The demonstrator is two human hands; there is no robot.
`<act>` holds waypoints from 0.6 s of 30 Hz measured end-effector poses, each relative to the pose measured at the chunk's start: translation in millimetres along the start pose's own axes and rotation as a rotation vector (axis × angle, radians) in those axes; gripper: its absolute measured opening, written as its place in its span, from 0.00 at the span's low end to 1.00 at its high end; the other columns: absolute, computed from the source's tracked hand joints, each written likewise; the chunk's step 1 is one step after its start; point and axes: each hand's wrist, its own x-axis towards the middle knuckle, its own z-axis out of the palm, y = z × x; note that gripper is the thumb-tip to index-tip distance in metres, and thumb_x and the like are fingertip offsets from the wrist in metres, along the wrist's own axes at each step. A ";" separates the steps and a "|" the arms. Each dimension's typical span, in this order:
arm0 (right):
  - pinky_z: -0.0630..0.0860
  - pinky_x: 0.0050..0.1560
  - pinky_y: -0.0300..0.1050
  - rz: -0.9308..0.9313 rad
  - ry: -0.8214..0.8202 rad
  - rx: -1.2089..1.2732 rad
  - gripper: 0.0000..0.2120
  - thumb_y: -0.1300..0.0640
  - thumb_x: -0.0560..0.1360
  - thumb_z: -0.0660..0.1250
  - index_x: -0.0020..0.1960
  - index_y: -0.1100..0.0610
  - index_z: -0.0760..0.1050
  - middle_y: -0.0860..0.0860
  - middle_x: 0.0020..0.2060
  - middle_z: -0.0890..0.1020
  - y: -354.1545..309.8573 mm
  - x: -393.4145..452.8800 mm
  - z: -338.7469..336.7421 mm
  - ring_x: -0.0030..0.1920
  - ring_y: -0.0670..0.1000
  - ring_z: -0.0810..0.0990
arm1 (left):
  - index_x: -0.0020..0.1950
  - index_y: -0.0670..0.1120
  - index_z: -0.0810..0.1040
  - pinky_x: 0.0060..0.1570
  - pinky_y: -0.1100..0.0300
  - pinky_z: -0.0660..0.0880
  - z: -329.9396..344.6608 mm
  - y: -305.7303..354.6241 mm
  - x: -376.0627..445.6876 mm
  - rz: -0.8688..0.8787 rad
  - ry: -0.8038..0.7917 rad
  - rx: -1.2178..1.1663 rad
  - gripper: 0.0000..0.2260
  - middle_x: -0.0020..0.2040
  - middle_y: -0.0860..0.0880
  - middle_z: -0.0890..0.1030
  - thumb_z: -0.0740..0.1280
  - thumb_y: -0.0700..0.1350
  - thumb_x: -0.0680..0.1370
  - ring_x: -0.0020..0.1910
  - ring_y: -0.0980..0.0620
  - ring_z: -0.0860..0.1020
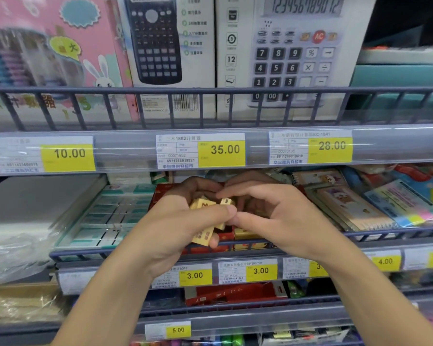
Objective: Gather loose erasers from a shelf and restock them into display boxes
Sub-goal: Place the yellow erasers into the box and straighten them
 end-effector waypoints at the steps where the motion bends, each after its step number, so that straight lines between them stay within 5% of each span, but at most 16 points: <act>1: 0.78 0.56 0.47 -0.007 0.019 0.047 0.12 0.53 0.75 0.75 0.58 0.46 0.83 0.42 0.52 0.85 0.1 0.7 1.7 0.54 0.44 0.83 | 0.53 0.44 0.83 0.27 0.61 0.75 -0.8 -0.5 -0.4 0.004 -0.009 0.007 0.16 0.40 0.44 0.85 0.81 0.42 0.68 0.29 0.49 0.77; 4: 0.80 0.47 0.57 -0.015 0.099 0.257 0.08 0.61 0.73 0.77 0.51 0.53 0.83 0.56 0.44 0.85 3.4 -3.5 0.7 0.45 0.59 0.82 | 0.50 0.46 0.85 0.30 0.62 0.76 -4.8 -1.5 -3.6 0.002 -0.026 -0.001 0.15 0.45 0.40 0.88 0.84 0.45 0.67 0.32 0.48 0.80; 8: 0.80 0.44 0.42 -0.049 0.221 0.257 0.11 0.64 0.71 0.76 0.48 0.50 0.83 0.50 0.46 0.85 8.5 -12.6 1.2 0.44 0.49 0.84 | 0.49 0.46 0.89 0.29 0.63 0.76 -7.9 -3.5 -6.0 0.002 -0.019 -0.045 0.15 0.47 0.39 0.88 0.83 0.49 0.65 0.39 0.53 0.84; 13: 0.81 0.50 0.50 -0.094 0.179 0.280 0.11 0.68 0.71 0.74 0.50 0.55 0.82 0.50 0.50 0.84 10.7 -17.4 8.5 0.49 0.55 0.83 | 0.51 0.45 0.88 0.28 0.62 0.75 -4.5 -8.0 -4.1 0.017 -0.024 0.002 0.12 0.41 0.42 0.86 0.79 0.44 0.69 0.34 0.47 0.78; 18: 0.80 0.51 0.44 -0.037 0.207 0.375 0.16 0.66 0.71 0.76 0.58 0.56 0.81 0.52 0.51 0.84 9.0 -21.1 4.4 0.49 0.55 0.83 | 0.47 0.47 0.87 0.27 0.61 0.75 -0.7 -9.4 -2.0 0.042 -0.018 0.034 0.09 0.40 0.44 0.86 0.78 0.42 0.67 0.26 0.49 0.76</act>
